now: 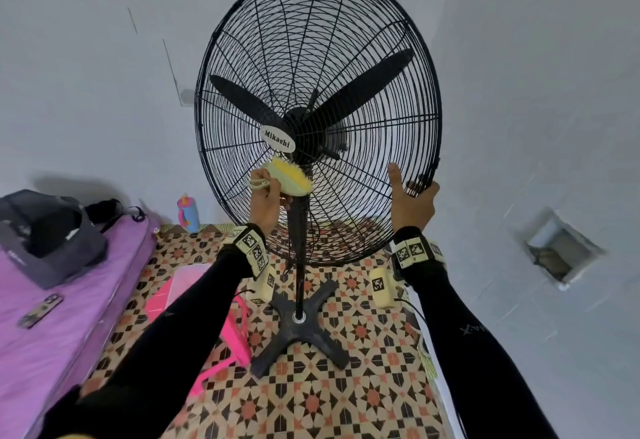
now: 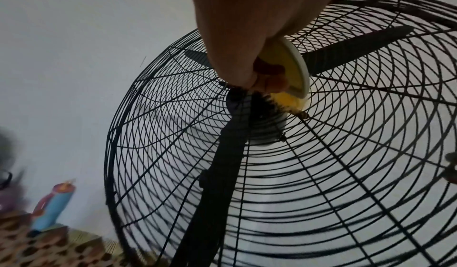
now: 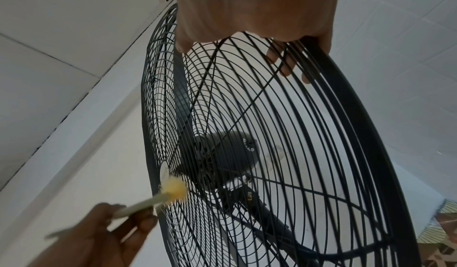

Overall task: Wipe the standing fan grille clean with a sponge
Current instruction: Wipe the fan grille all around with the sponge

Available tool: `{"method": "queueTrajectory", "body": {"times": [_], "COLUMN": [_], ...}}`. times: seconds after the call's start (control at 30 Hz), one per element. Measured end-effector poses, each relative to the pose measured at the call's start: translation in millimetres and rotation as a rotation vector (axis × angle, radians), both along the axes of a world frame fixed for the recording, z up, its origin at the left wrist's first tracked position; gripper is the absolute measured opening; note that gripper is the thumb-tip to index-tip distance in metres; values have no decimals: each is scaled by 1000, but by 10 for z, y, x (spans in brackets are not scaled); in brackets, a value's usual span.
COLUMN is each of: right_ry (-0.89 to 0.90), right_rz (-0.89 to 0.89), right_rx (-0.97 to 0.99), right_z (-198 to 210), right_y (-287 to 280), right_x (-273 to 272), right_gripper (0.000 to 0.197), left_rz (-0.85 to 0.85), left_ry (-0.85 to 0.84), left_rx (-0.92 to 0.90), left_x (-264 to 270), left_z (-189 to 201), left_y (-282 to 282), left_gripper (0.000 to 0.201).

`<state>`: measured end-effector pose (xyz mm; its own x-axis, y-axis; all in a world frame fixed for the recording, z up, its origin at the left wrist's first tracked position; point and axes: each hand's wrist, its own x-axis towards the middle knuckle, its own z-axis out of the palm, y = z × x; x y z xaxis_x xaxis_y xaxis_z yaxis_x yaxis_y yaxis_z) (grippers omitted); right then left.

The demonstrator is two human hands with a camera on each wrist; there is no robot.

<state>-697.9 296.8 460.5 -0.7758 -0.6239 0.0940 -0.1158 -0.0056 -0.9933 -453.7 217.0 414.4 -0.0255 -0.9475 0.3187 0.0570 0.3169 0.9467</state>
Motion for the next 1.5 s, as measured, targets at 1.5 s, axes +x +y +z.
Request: {"method": "queueTrajectory", "body": {"times": [1.5], "right_ry": [13], "right_rz": [-7], "right_rx": [-51], "right_z": [-21], "right_y": [123], "right_x": [274], "right_gripper": [95], "left_rz": [68], "left_ry": [47], "left_rx": [103], "left_x": [-61], "left_z": [-67], "left_y": [351], "left_gripper": [15]}}
